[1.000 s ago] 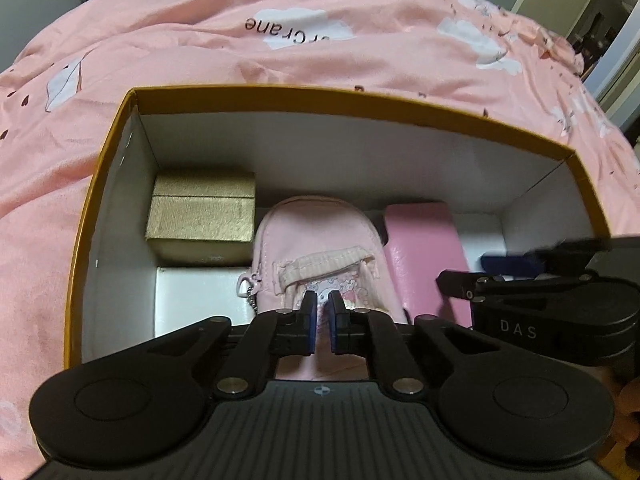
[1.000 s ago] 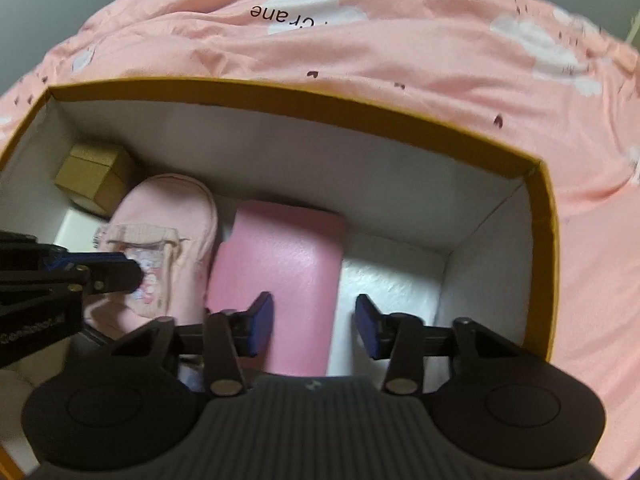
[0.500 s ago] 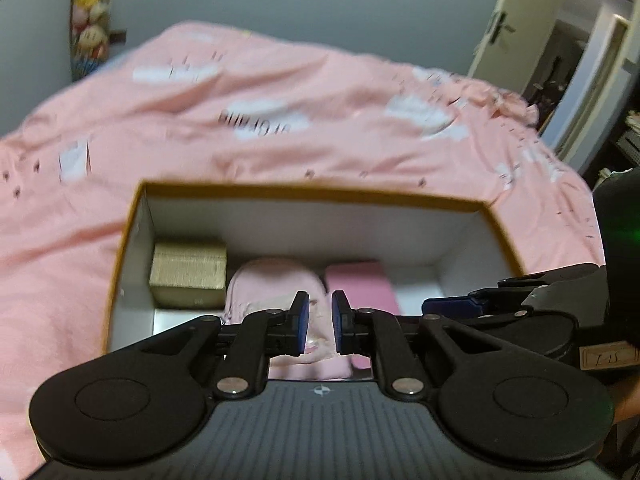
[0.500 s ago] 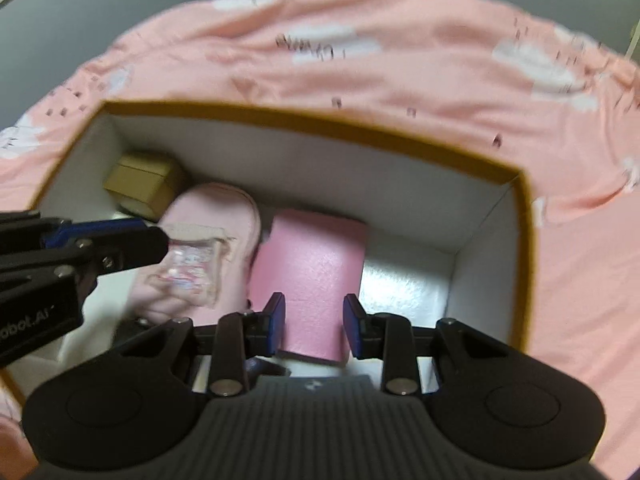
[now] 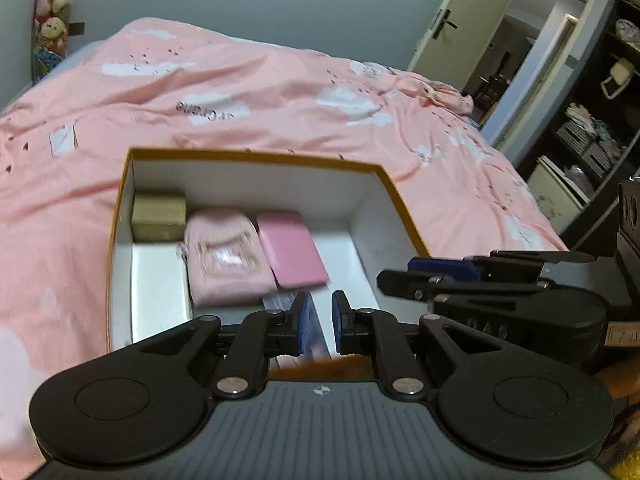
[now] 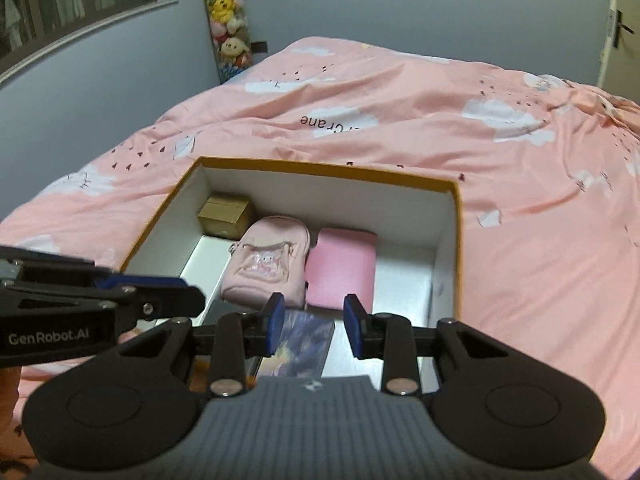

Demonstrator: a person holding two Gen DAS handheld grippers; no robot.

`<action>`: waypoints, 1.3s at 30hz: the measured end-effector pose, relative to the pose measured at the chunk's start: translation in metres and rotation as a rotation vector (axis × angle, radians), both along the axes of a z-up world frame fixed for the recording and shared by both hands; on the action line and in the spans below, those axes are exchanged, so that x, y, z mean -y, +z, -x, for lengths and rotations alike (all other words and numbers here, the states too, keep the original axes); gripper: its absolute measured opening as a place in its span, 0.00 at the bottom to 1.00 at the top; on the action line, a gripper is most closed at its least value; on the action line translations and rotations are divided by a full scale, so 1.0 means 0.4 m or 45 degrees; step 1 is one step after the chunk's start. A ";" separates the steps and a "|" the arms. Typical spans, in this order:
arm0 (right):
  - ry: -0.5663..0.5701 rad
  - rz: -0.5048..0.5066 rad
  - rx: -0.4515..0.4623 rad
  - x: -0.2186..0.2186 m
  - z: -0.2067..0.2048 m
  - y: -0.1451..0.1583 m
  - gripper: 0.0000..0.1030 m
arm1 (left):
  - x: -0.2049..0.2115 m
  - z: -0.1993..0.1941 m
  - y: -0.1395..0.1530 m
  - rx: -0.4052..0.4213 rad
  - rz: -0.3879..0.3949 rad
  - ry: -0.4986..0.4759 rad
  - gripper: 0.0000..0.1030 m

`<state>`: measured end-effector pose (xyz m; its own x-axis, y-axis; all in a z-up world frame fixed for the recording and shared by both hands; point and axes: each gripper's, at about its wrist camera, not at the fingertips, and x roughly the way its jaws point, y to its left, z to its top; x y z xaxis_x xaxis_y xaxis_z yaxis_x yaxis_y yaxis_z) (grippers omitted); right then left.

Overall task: Organize objects
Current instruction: 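Grasp the white-black plush with the left gripper while the right grasps the brown dog plush, then lift both plushes and carry them toward the orange box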

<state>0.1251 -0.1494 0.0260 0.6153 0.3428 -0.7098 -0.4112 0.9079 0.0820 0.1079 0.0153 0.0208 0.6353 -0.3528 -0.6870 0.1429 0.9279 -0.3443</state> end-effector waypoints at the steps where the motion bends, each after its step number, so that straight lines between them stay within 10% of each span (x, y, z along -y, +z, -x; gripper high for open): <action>1: -0.012 -0.001 0.005 0.007 0.018 0.000 0.33 | 0.000 0.014 -0.004 -0.013 0.014 -0.010 0.16; 14: -0.186 -0.002 -0.163 0.097 0.178 -0.104 0.33 | 0.000 0.119 -0.120 -0.205 0.080 -0.111 0.18; 23: -0.246 -0.007 -0.298 0.128 0.227 -0.182 0.35 | 0.046 0.148 -0.163 -0.285 0.068 -0.226 0.42; 29: -0.261 -0.024 -0.364 0.135 0.228 -0.215 0.43 | 0.026 0.164 -0.190 -0.410 0.052 -0.056 0.50; 39: -0.259 -0.049 -0.509 0.126 0.190 -0.294 0.57 | -0.045 0.146 -0.254 -0.653 0.340 0.210 0.73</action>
